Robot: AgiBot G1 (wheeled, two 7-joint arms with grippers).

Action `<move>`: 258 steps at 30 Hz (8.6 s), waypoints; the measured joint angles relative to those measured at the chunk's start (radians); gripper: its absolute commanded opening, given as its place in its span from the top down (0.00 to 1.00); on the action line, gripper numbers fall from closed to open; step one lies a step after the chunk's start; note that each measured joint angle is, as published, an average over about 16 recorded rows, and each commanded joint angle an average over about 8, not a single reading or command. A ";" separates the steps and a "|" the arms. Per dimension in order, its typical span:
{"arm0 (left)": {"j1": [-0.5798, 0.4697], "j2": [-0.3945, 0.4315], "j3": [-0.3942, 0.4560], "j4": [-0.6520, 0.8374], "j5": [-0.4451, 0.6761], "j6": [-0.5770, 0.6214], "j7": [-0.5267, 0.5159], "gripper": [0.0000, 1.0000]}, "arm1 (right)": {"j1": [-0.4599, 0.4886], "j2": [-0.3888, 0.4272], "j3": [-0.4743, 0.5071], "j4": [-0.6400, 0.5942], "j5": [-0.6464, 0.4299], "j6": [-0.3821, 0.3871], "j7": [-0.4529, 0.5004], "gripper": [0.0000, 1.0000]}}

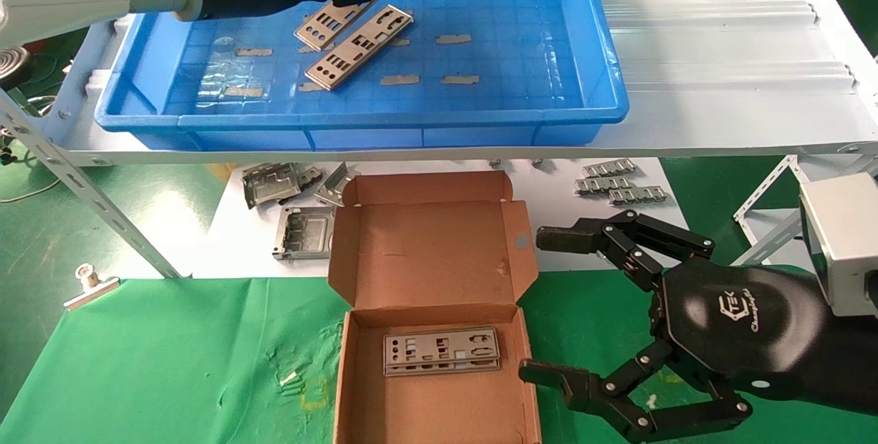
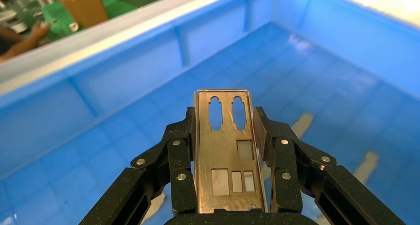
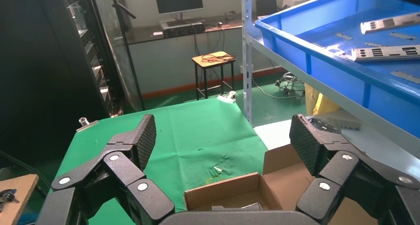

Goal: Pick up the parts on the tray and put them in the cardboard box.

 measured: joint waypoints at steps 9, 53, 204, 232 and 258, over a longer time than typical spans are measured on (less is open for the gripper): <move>-0.012 -0.061 -0.025 -0.018 -0.049 0.275 0.048 1.00 | 0.000 0.000 0.000 0.000 0.000 0.000 0.000 0.00; 0.613 -0.129 0.150 -0.466 -0.122 0.266 0.494 0.74 | 0.000 0.000 0.000 0.000 0.000 0.000 0.000 0.00; 0.990 -0.698 -0.355 -1.202 -0.593 0.497 -0.035 0.00 | -0.001 0.000 0.000 -0.001 0.000 0.000 0.000 0.00; 0.989 -0.696 -0.353 -1.199 -0.592 0.497 -0.033 0.00 | -0.001 0.000 0.000 -0.001 0.000 0.000 0.000 0.00; 0.989 -0.696 -0.353 -1.198 -0.592 0.497 -0.033 0.00 | -0.001 0.000 0.000 -0.001 0.000 0.000 0.000 0.00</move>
